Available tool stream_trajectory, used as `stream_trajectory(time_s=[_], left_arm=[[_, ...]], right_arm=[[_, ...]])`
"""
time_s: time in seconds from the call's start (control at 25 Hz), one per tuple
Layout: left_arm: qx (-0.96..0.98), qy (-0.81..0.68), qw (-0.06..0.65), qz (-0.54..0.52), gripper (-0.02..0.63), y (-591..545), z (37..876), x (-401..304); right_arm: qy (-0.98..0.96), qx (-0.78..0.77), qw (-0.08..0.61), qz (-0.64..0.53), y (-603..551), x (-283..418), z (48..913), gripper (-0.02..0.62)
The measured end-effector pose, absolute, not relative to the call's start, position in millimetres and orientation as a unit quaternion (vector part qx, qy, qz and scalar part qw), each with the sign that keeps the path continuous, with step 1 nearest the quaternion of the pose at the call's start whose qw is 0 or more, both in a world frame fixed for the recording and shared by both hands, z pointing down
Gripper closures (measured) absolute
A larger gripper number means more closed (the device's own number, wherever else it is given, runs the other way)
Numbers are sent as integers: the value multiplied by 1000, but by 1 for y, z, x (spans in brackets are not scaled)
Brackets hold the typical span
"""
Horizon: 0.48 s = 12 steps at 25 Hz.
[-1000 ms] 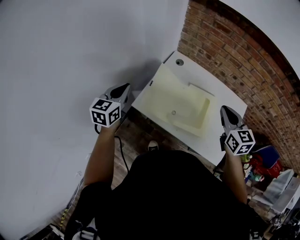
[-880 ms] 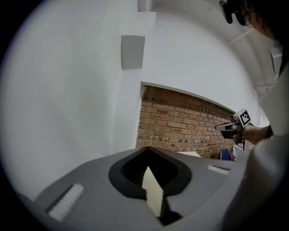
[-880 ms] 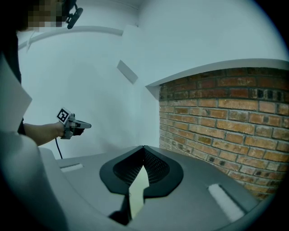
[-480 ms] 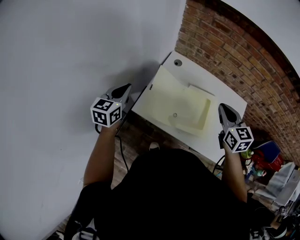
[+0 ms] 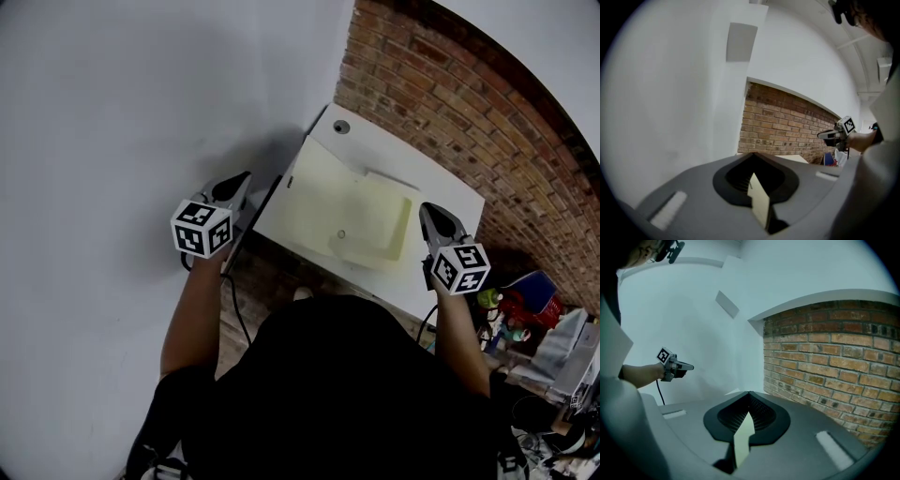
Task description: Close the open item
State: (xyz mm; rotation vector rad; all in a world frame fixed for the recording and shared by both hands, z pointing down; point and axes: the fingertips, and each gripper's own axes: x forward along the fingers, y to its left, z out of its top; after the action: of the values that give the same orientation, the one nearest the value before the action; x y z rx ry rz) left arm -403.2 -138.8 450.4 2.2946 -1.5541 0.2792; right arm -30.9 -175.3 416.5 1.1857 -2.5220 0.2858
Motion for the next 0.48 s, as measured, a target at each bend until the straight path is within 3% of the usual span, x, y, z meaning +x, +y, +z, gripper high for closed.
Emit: stream_trajectory(time_s=[0.48], left_arm=[[824, -520, 204, 91, 603, -161, 466, -386]], right_arm=[[-883, 419, 176, 119, -188, -22, 432, 594]])
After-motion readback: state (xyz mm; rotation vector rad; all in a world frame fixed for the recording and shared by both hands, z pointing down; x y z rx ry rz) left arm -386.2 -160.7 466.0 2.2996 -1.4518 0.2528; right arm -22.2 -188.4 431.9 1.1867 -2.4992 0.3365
